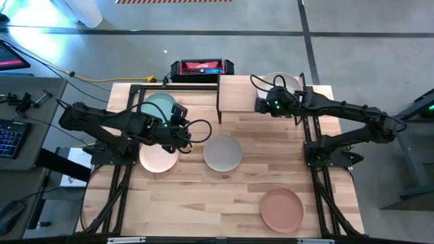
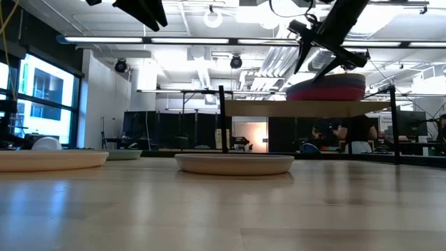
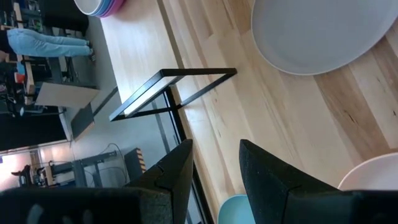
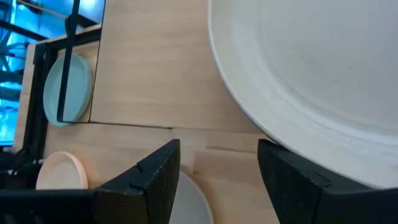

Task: Place and stack plates onto a shelf
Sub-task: Adjust the plates on the shelf

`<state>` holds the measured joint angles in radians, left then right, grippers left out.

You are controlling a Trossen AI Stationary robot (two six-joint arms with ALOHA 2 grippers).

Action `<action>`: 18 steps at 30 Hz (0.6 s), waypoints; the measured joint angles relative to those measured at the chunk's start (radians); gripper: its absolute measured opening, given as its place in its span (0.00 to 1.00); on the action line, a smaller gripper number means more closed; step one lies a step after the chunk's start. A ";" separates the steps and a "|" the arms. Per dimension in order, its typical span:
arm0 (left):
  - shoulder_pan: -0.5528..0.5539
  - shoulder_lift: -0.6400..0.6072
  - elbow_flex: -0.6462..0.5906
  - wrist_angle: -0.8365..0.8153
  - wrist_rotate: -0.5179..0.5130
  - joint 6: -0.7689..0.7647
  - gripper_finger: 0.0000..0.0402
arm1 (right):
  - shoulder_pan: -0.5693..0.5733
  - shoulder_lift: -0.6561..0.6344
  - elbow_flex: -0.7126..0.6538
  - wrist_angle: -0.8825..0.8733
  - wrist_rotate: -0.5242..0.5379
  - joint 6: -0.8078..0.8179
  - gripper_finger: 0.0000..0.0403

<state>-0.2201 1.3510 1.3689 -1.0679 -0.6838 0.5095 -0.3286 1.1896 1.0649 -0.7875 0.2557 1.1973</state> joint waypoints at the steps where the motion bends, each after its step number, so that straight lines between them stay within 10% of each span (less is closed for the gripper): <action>1: 0.000 0.000 0.000 0.000 0.000 0.000 0.30 | -0.004 0.000 0.000 -0.003 0.001 0.000 0.52; 18: 0.000 0.000 0.000 0.000 0.000 0.000 0.30 | -0.039 0.000 0.000 -0.053 -0.012 -0.047 0.52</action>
<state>-0.2200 1.3510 1.3689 -1.0679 -0.6838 0.5091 -0.3672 1.1896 1.0649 -0.8410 0.2442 1.1504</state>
